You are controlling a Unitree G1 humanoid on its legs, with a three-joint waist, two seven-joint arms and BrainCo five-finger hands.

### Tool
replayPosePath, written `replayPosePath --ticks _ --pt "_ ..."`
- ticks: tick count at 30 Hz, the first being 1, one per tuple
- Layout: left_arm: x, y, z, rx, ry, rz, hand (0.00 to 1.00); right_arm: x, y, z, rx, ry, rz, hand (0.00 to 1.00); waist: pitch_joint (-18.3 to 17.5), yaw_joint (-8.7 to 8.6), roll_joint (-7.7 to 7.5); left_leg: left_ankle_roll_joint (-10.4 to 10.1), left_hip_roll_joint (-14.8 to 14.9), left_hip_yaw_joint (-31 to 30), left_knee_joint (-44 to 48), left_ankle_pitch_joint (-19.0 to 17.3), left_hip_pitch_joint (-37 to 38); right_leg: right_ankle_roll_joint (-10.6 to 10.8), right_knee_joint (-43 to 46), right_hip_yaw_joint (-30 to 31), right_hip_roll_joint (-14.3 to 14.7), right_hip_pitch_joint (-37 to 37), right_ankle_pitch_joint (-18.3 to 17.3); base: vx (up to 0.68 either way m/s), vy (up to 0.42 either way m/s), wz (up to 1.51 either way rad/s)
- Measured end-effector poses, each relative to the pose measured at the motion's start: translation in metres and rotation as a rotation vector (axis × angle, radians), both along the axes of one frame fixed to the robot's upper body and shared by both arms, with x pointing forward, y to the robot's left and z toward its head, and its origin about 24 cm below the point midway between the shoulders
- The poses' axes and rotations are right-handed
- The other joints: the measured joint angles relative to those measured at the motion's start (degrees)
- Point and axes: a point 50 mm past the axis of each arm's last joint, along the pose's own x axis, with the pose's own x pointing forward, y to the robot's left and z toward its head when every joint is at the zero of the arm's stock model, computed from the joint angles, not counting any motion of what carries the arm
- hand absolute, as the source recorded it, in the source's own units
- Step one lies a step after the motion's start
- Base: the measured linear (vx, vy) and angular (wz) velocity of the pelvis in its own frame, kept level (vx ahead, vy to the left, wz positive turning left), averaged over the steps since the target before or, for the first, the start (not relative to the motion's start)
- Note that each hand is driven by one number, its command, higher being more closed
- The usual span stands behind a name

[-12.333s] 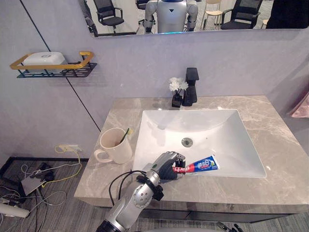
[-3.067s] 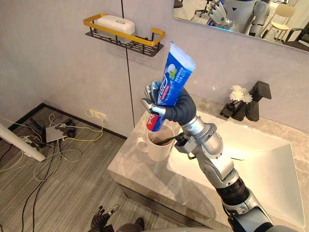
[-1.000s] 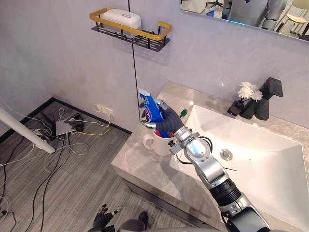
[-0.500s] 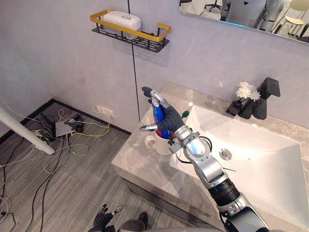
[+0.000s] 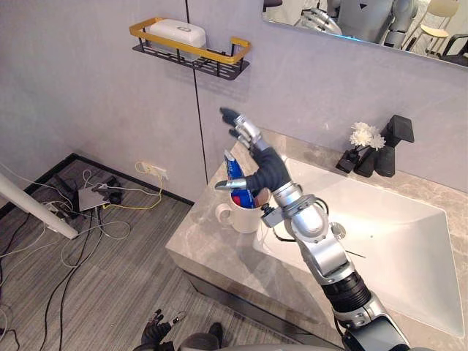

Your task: Organize washtable

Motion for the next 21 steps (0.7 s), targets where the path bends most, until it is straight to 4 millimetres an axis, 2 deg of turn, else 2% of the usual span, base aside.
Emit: replayPosePath --ticks 5,8,9,12,13,17,20,21 --pt "-0.006 0.002 -0.001 0.002 0.011 0.013 0.00 -0.021 -0.027 0.033 0.082 -0.190 -0.046 0.00 -0.09 -1.50 -0.22 0.03 -0.03 1.56 -1.03 -0.01 1.63 0.02 0.60 1.26 -0.31 -0.12 0.01 -0.01 0.007 -0.17" --pt "-0.005 0.002 -0.001 0.002 0.010 0.013 0.00 -0.036 -0.055 0.054 0.154 -0.324 -0.119 0.00 -0.09 -1.86 -0.35 0.05 -0.14 3.11 -2.08 0.00 2.94 0.11 0.71 2.59 -0.52 -0.13 0.06 -0.02 0.021 -0.27" --pt "-0.006 0.002 -0.001 0.004 0.010 0.014 0.00 -0.045 -0.072 0.063 0.197 -0.392 -0.168 0.00 -0.16 -2.33 -0.49 0.12 -0.23 3.66 -2.09 -0.06 3.09 0.22 0.71 2.94 -0.64 -0.22 0.13 -0.02 0.019 -0.15" --pt "-0.006 0.003 -0.001 0.005 0.011 0.015 0.00 -0.057 -0.101 0.074 0.244 -0.489 -0.270 0.00 -0.19 -3.20 -0.57 0.24 -0.26 4.71 -2.13 -0.16 3.61 0.30 0.79 3.55 -0.71 -0.23 0.18 -0.01 0.015 -0.18" --pt "-0.006 0.003 0.000 0.006 0.010 0.015 0.00 -0.064 -0.118 0.079 0.264 -0.534 -0.352 0.00 -0.21 -3.30 -0.59 0.41 -0.20 5.32 -2.13 -0.31 3.94 0.38 0.79 4.24 -0.65 -0.26 0.22 -0.01 0.007 -0.22" --pt "-0.008 0.004 0.000 0.012 0.006 0.015 0.00 -0.095 -0.176 0.075 0.286 -0.619 -0.691 0.00 -0.31 -5.73 -0.71 0.55 -0.20 6.36 -2.21 -0.46 3.64 0.49 0.80 5.15 -0.67 -1.13 0.29 -0.01 0.006 -0.14" --pt "-0.009 0.004 -0.001 0.009 0.011 0.016 0.00 -0.120 -0.208 0.063 0.316 -0.618 -0.901 0.00 -0.49 -7.03 -0.40 0.64 -0.09 7.61 -2.20 -0.74 3.17 0.63 0.57 6.82 -0.51 -2.53 0.65 0.01 0.013 -0.30" --pt "-0.009 0.004 -0.001 0.009 0.011 0.016 0.00 -0.124 -0.212 0.061 0.315 -0.615 -0.934 0.00 -0.52 -7.58 -0.37 0.65 -0.09 7.74 -2.20 -0.77 3.06 0.63 0.58 6.97 -0.51 -2.71 0.68 0.02 0.012 -0.20"
